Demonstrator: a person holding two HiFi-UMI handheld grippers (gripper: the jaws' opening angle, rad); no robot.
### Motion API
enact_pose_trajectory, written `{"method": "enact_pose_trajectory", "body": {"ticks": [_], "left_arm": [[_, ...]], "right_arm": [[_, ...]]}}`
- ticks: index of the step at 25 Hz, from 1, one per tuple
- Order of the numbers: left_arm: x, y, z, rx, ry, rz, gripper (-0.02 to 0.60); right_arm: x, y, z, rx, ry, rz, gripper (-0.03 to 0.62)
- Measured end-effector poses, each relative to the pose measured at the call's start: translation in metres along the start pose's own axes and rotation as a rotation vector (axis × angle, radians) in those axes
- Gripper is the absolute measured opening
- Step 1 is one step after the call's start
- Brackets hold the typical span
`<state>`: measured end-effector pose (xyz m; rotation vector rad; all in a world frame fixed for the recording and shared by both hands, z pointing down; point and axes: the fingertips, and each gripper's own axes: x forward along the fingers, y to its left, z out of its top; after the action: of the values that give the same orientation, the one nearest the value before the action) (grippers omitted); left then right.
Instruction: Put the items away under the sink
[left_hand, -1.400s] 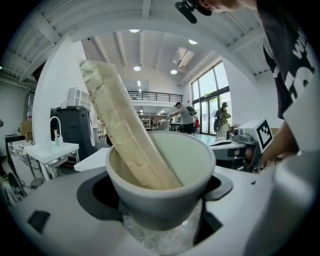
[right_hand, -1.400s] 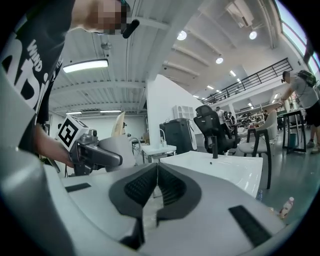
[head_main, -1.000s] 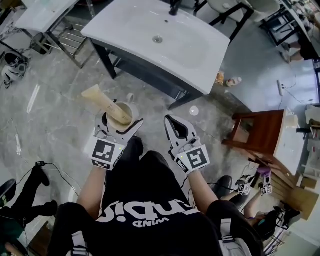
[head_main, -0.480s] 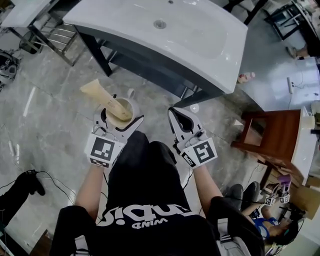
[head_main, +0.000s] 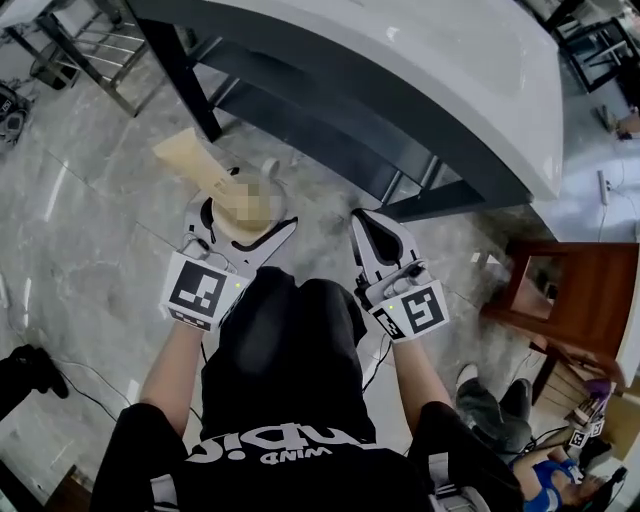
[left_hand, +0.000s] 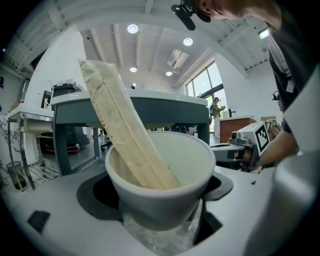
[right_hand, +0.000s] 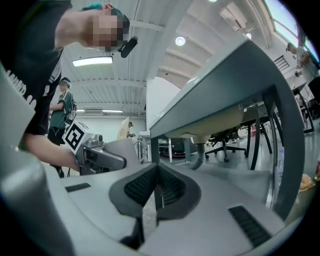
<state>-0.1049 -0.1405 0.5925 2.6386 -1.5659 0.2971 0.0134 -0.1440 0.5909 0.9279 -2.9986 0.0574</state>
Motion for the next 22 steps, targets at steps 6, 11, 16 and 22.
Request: {"method": "enact_pose_trajectory", "body": {"ticks": [6,11,16,22], "left_arm": [[0.022,-0.004,-0.046,0.005,-0.006,0.013,0.453],[0.041,-0.005,-0.06,0.051,-0.031,0.019,0.453],[0.053,-0.01,-0.063,0.069,-0.036,-0.002,0.453],[0.059,-0.013,-0.062,0.108,-0.02,-0.013,0.453]], "right_arm": [[-0.004,-0.017,-0.039,-0.037,-0.04,-0.025,0.018],[-0.013,-0.041,-0.05,-0.077,-0.081,-0.078,0.018],[-0.021,-0.046,-0.055,-0.068,-0.095,-0.11,0.018],[-0.022,-0.039,-0.057,-0.083,-0.063,-0.106,0.018]]}}
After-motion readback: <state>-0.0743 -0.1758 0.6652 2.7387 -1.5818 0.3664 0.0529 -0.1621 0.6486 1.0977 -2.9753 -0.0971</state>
